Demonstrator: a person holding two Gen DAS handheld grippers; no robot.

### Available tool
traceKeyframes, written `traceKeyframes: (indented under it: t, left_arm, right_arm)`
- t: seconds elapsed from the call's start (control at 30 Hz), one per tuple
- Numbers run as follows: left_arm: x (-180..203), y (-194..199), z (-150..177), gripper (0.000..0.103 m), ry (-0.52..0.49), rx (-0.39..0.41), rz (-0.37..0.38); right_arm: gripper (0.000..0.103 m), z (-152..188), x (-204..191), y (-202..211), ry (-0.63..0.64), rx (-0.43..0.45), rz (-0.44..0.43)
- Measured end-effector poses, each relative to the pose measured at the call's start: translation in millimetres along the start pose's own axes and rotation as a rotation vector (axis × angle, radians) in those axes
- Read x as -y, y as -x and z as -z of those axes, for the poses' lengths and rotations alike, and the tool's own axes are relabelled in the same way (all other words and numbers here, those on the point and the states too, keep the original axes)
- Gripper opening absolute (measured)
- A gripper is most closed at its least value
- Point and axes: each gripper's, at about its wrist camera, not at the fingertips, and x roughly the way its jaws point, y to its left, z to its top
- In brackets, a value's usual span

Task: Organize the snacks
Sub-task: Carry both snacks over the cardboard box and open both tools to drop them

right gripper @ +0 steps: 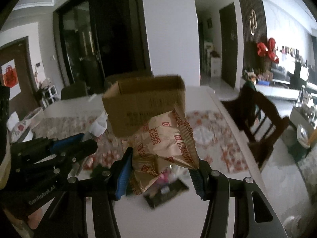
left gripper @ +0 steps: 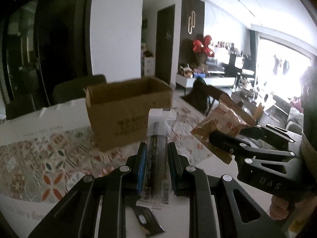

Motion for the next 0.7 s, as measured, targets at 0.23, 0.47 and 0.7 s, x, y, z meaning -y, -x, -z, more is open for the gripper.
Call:
traceKeyframes:
  t: [0.23, 0.47, 0.7]
  left_arm:
    - [-18, -5, -30, 0.022, -0.004, 0.069, -0.05]
    - [-38, -24, -58, 0.022, 0.003, 0.087, -0.074]
    - [-60, -49, -83, 0.022, 0.011, 0.086, -0.111]
  right_arm:
    - [0.055, -36, -6, -12, 0.008, 0.08, -0.019]
    - [0.055, -73, -5, -38, 0.01, 0.1, -0.044]
    - [0.055, -104, -9, -70, 0.045, 0.097, -0.076]
